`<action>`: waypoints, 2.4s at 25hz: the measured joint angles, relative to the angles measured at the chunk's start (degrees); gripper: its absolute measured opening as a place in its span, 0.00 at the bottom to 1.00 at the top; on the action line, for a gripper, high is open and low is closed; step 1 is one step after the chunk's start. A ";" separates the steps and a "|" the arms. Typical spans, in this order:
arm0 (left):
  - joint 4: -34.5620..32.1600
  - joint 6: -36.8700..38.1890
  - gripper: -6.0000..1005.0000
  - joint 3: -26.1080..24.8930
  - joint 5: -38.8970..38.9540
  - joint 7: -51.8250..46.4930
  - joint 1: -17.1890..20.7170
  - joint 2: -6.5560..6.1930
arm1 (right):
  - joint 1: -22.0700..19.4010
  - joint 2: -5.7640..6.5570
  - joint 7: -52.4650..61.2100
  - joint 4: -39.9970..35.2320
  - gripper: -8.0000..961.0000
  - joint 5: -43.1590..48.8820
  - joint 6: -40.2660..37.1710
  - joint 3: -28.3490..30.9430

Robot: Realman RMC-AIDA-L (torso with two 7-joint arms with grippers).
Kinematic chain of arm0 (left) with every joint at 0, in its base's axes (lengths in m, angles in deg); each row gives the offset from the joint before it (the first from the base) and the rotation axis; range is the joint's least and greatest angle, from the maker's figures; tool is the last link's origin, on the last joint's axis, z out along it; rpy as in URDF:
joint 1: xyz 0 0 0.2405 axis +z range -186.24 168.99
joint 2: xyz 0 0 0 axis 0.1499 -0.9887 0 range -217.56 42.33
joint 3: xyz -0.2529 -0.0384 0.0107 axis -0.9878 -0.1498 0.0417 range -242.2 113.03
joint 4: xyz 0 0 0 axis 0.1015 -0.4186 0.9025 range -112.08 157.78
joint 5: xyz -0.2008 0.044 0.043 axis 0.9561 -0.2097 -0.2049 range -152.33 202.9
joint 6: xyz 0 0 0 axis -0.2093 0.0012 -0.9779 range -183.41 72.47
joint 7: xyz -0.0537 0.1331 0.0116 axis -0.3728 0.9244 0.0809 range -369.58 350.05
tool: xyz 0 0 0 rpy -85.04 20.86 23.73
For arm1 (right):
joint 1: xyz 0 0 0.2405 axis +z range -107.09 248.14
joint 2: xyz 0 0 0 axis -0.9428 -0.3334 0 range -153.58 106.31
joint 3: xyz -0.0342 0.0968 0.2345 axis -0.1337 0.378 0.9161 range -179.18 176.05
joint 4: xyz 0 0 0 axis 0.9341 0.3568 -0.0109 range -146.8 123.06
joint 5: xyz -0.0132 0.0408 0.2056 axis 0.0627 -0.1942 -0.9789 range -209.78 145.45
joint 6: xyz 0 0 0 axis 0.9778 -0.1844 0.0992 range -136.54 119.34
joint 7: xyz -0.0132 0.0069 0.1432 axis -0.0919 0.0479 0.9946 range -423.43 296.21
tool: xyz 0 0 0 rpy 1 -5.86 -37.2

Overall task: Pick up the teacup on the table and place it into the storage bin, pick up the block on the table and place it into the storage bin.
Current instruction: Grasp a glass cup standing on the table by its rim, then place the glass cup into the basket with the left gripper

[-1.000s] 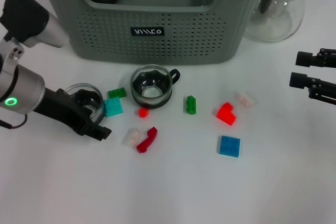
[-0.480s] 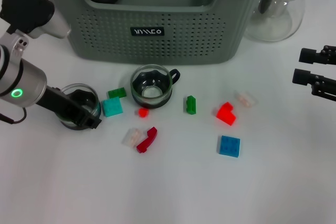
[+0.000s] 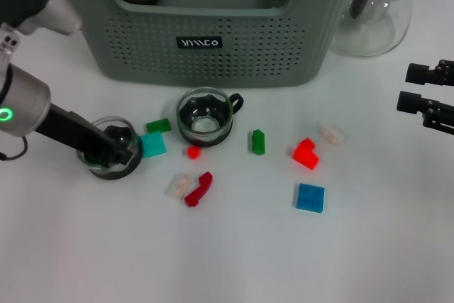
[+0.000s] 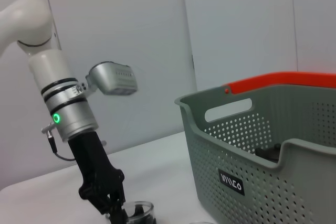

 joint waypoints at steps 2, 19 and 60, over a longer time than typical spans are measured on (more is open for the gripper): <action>0.82 0.34 0.05 -1.79 0.00 1.00 -0.43 -0.05 | 0.06 0.02 0.00 0.09 0.53 0.07 0.00 0.00; 11.73 6.13 0.04 -16.63 8.25 11.29 -2.60 -3.08 | 0.53 0.03 0.28 0.66 0.53 0.21 0.00 0.18; 44.31 -34.91 0.08 -1.69 0.38 -8.24 -42.29 -8.84 | 0.37 0.25 -0.31 4.15 0.53 0.54 -0.57 -0.45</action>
